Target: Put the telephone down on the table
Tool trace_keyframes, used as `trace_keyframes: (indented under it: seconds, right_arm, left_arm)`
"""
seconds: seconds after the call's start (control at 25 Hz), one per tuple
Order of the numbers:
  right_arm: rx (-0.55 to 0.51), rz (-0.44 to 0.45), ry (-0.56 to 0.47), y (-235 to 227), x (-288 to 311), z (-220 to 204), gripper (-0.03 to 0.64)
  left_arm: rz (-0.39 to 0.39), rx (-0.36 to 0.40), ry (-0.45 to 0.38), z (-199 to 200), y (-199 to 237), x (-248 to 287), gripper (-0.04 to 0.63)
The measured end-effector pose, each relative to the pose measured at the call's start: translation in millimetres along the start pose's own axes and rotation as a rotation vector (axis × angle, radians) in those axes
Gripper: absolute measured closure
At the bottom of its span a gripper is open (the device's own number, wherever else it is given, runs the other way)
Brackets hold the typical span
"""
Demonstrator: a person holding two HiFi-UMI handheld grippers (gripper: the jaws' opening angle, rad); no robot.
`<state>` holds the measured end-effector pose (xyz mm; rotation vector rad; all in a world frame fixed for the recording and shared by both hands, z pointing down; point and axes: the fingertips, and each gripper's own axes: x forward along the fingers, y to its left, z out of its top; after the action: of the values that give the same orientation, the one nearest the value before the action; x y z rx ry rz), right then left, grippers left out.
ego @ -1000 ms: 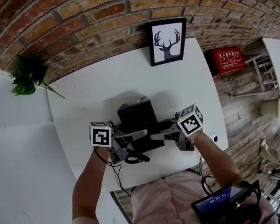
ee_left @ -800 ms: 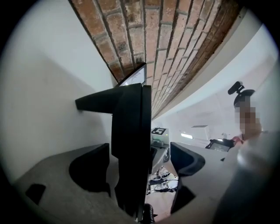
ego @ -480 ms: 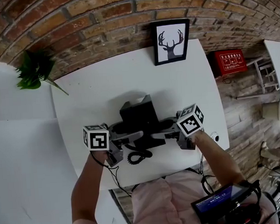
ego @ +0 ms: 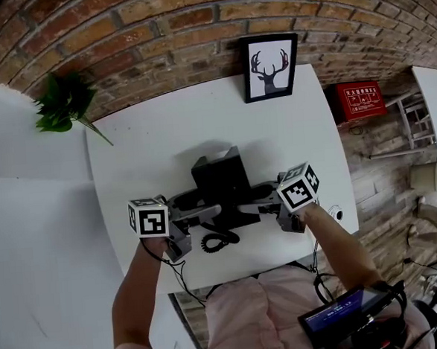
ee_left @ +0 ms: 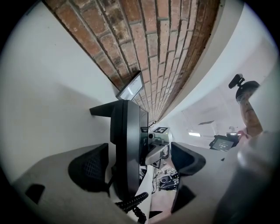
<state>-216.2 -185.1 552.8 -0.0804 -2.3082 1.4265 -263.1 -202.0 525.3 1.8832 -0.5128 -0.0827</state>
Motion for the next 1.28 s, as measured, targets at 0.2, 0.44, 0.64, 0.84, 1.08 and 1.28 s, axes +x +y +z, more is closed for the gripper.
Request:
trace_keyframes:
  seconds: [0.2,0.44,0.64,0.84,1.08,1.28]
  right_arm:
    - [-0.042,-0.043,0.011,3,3,-3,0.353]
    - [-0.098,-0.146,0.088,-4,8,-12,0.258]
    - [-0.115,-0.192,0.133,-5,8,-14,0.252]
    - [-0.157,-0.269,0.239,-7,7,-25,0.216]
    - [-0.184,-0.326,0.263,-12,0,-31,0.218]
    - [-0.273,-0.423,0.324,-19,-6,-33,0.227]
  left_arm:
    - [0.005,0.017,-0.002,1,-4,-2,0.140]
    - [-0.002,0.025,-0.001,-1,-10,-2,0.140]
    - [0.001,0.040,-0.004,-1,-17,-6,0.140]
    - [0.009,0.057,-0.014,0,-22,-11,0.138]
    - [0.034,0.106,-0.037,3,-35,-20,0.137]
    - [0.058,0.136,-0.052,0,-43,-25,0.137]
